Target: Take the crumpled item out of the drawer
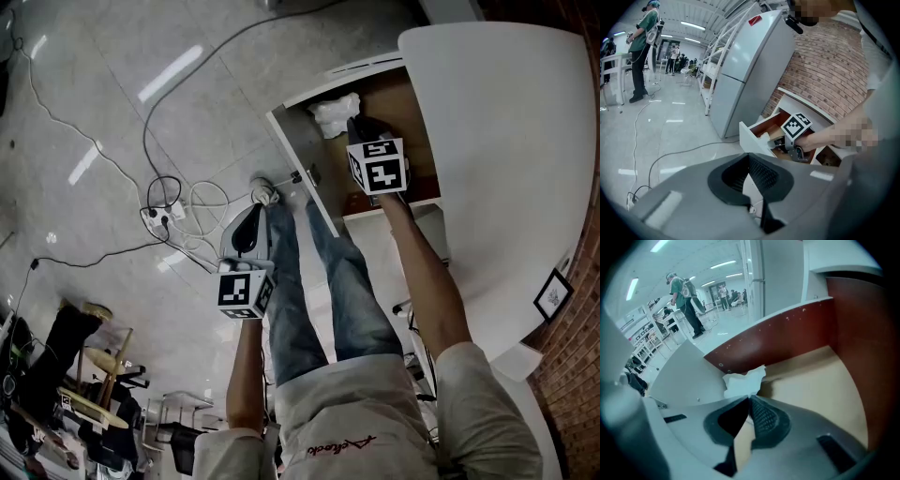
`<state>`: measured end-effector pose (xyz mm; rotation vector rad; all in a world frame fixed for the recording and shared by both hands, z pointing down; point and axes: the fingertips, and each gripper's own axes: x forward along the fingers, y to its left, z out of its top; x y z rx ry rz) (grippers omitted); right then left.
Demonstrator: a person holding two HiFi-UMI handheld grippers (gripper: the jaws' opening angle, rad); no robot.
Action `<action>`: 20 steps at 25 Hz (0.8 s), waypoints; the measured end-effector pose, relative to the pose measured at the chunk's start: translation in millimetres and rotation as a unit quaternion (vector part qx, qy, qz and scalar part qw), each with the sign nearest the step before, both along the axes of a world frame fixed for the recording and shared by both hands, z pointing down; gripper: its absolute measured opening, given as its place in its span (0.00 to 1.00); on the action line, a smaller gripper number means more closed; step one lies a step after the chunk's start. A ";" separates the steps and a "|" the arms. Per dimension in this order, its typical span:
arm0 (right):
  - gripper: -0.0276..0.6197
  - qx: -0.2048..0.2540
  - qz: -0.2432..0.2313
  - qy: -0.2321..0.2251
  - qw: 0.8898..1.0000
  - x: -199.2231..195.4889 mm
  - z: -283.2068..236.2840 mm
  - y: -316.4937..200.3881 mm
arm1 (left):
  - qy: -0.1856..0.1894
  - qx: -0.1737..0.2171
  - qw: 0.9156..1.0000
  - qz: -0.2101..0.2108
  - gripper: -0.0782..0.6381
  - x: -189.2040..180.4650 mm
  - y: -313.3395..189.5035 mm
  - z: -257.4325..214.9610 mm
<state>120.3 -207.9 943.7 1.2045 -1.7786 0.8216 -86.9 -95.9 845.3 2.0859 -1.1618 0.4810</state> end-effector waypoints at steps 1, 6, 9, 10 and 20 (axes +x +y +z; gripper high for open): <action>0.07 0.005 0.001 0.000 1.000 0.1 -3.0 -0.1 | 0.000 0.002 1.000 0.001 0.12 0.0 -0.9 -1.2; 0.07 0.044 -0.003 0.000 0.999 -3.8 -25.5 3.2 | 0.003 0.008 1.000 0.001 0.12 1.6 -4.1 -4.6; 0.07 0.068 -0.002 -0.006 0.998 -5.6 -38.5 8.8 | 0.003 0.011 1.000 0.004 0.12 4.0 -4.1 -5.5; 0.07 0.074 0.000 -0.008 0.997 -5.4 -42.3 11.0 | 0.002 0.012 1.000 0.005 0.12 4.9 -4.2 -5.5; 0.07 0.148 0.014 -0.027 0.988 -9.0 -95.8 37.8 | -0.001 0.015 1.000 0.003 0.12 0.3 -8.2 -7.7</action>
